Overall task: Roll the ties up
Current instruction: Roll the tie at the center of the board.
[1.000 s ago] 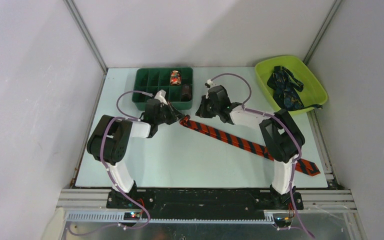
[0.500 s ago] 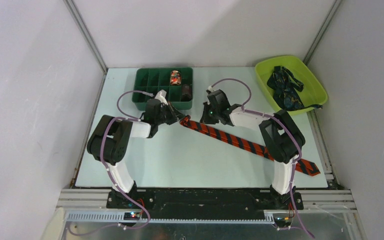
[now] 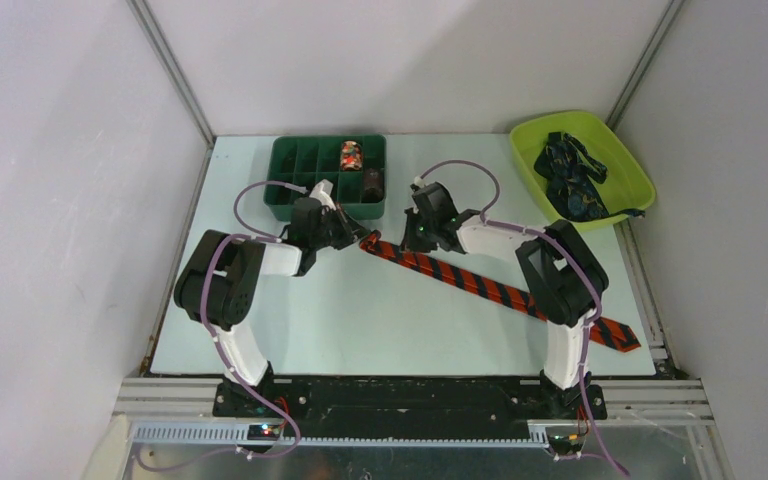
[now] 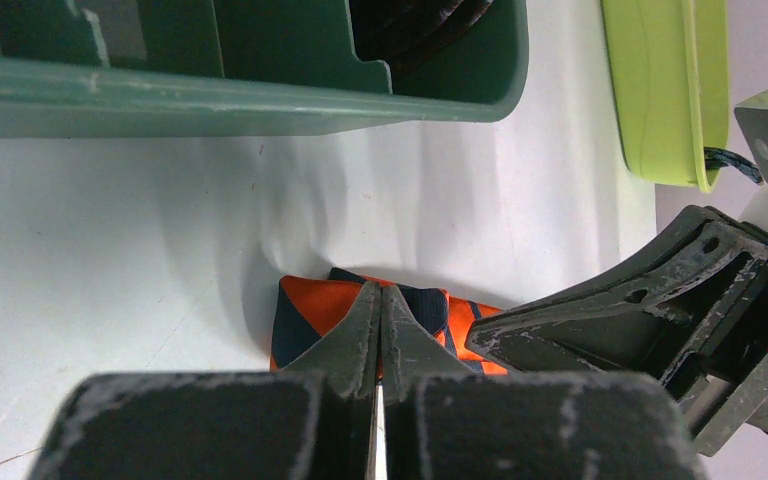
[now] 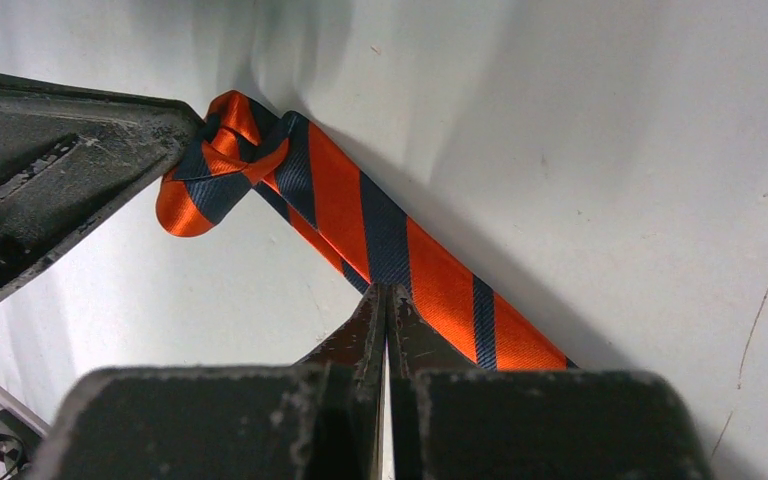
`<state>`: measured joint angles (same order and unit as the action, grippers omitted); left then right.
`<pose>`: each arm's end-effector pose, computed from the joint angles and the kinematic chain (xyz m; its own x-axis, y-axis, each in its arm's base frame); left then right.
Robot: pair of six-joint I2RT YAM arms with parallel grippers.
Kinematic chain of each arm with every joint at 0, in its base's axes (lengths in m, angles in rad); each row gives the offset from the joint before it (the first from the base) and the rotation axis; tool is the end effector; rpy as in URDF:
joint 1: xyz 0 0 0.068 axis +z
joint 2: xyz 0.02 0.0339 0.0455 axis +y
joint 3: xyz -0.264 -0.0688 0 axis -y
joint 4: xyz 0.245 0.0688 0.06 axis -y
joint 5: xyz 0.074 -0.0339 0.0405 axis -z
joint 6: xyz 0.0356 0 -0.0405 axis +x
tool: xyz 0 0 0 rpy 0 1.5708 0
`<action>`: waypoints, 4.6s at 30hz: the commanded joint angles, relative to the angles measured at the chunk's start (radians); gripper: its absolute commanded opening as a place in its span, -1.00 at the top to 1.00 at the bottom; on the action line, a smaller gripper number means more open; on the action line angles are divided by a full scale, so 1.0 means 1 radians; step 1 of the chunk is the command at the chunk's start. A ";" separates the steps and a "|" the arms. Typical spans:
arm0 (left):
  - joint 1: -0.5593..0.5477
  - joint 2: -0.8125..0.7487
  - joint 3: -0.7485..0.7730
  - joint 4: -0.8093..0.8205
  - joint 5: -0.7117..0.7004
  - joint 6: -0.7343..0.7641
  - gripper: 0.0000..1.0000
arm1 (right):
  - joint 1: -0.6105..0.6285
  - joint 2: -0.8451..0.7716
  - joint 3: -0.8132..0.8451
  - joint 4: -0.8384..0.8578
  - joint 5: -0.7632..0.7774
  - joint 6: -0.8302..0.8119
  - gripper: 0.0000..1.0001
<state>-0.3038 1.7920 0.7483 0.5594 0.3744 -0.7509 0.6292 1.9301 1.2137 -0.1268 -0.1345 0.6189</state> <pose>0.3280 -0.1165 0.1396 -0.7255 -0.4381 -0.5308 0.1262 0.6735 -0.7283 0.3284 0.2450 0.1634 -0.8719 0.0764 -0.4836 -0.1835 0.8648 0.4674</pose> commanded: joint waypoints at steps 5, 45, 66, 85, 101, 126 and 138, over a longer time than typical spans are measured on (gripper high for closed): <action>-0.005 -0.030 0.013 0.009 0.011 0.027 1.00 | 0.009 0.037 0.001 0.016 -0.005 0.011 1.00; -0.005 -0.037 0.000 0.013 0.017 0.031 1.00 | 0.025 0.104 0.040 0.090 -0.073 0.037 1.00; -0.030 -0.012 -0.007 -0.010 -0.002 0.057 1.00 | 0.007 -0.086 -0.001 0.206 -0.107 0.042 0.80; -0.072 0.030 0.019 -0.022 -0.038 0.043 1.00 | 0.002 0.039 -0.002 0.231 -0.191 0.092 0.98; -0.073 0.030 0.020 -0.020 -0.036 0.041 1.00 | 0.000 0.105 -0.002 0.282 -0.208 0.115 0.99; -0.066 -0.080 0.012 -0.060 -0.046 0.049 0.40 | 0.000 0.147 0.010 0.242 -0.173 0.101 1.00; -0.010 -0.098 -0.056 -0.013 -0.071 0.026 -0.17 | -0.001 0.146 0.010 0.242 -0.170 0.099 1.00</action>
<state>-0.3286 1.7081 0.7162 0.5152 0.3317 -0.7261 0.6327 2.0628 1.2087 0.1139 -0.3332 0.7269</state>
